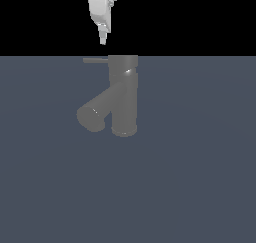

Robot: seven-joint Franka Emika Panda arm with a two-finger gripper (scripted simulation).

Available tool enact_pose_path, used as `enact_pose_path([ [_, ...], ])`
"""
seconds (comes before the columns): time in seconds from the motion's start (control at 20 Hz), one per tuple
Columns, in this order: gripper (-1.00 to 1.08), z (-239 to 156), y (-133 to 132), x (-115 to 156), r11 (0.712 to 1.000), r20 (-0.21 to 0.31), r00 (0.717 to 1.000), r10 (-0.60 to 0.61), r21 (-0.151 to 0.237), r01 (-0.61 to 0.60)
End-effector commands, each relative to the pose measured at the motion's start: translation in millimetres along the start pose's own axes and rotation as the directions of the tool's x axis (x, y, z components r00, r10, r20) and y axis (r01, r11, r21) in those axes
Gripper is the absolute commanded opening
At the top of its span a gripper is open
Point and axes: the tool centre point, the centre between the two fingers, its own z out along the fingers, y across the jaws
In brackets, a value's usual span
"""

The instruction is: Turn on the faucet by rotating a designated handle.

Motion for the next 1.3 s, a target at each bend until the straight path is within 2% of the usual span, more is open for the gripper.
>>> enact_pose_path([
  [0.0,-1.00,11,-11,-7,0.998,-0.013,0.998,0.060,0.006,-0.060],
  [0.6,-1.00,51,-44,-32,0.968,-0.058,0.967,0.249,0.044,-0.247],
  [1.25,-1.00,59,-48,-38,0.959,-0.066,0.957,0.282,0.054,-0.279],
])
